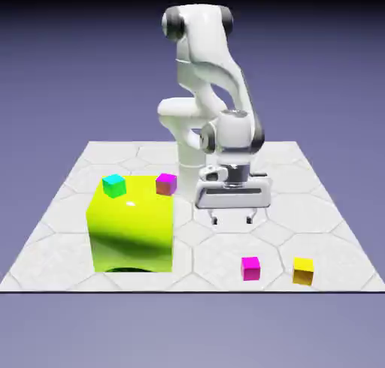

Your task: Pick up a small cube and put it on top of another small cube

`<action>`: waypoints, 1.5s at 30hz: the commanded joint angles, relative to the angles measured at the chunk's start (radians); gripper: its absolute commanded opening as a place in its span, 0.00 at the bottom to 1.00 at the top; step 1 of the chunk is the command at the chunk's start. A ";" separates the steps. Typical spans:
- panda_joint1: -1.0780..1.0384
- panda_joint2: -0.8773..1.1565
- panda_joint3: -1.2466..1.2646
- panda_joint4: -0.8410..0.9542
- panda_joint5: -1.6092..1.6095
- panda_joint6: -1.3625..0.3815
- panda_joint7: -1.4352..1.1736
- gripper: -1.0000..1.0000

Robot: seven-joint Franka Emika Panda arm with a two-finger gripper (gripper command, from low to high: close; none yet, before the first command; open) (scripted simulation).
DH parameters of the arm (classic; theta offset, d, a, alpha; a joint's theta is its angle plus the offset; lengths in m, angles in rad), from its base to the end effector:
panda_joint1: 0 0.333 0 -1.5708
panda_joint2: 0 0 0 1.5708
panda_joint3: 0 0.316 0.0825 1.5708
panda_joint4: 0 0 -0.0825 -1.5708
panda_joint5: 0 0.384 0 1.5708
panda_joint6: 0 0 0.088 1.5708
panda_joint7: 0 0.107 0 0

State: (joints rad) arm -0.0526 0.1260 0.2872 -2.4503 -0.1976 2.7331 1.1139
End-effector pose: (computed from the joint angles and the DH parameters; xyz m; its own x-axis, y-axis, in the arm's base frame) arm 0.4845 0.1249 0.2666 0.7471 -0.6511 0.1334 -0.6417 -0.7589 -0.1104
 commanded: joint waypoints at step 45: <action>-0.280 -0.678 -0.176 -0.091 0.268 -0.757 0.249 0.00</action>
State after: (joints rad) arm -0.3327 -0.5517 0.1108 -2.5415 0.0730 1.9764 1.3623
